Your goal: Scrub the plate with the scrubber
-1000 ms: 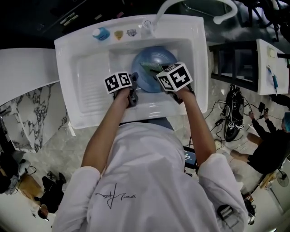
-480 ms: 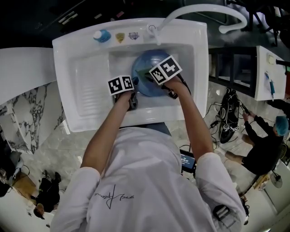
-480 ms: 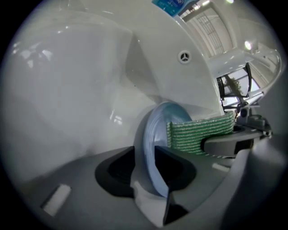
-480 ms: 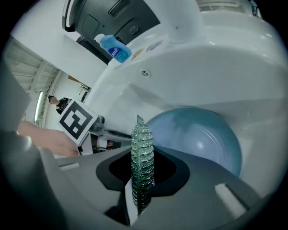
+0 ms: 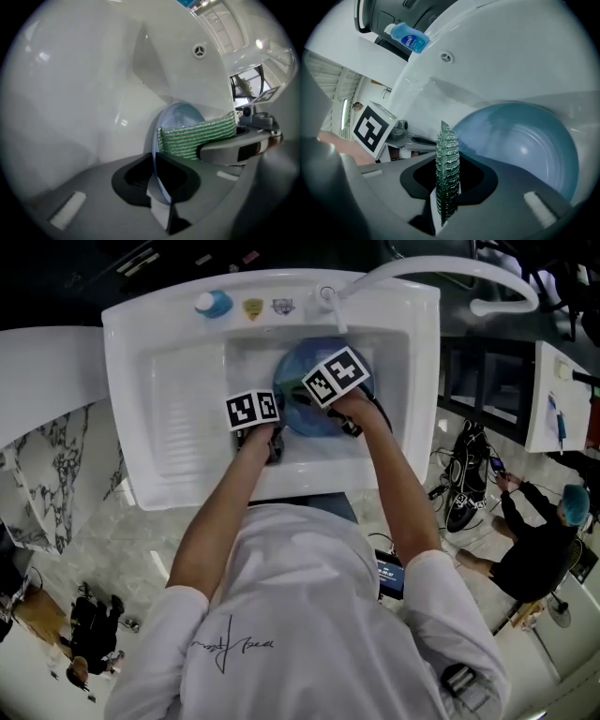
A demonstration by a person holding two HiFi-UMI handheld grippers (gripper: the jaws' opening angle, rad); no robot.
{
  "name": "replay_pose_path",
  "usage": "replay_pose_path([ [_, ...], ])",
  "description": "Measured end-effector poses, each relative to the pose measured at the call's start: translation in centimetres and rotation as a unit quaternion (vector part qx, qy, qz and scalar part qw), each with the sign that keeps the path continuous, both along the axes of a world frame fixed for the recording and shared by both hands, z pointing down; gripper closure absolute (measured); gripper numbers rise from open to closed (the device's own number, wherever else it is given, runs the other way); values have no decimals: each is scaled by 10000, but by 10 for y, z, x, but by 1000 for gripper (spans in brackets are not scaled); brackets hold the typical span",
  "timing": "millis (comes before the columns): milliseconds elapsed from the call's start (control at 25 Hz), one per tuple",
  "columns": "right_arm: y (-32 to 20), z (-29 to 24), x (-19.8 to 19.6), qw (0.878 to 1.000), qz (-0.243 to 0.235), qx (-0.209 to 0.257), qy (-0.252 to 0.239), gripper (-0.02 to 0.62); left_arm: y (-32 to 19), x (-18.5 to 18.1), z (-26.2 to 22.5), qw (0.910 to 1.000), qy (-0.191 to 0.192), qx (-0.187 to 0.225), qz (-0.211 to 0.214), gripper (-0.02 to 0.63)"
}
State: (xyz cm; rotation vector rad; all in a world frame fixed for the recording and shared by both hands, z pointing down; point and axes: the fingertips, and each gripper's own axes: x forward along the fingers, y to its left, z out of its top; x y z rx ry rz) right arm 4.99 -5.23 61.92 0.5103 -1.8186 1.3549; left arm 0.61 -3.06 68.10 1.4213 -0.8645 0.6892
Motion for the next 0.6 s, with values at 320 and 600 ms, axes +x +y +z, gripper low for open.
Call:
replay_pose_path([
  [320,-12,20,3,9994,298,38,158,540,0,0,0,10000,86,-26,-29,531],
  [600,-22,26,10,9991,271,231,226,538,0,-1,0,10000,84,-17,-17,531],
])
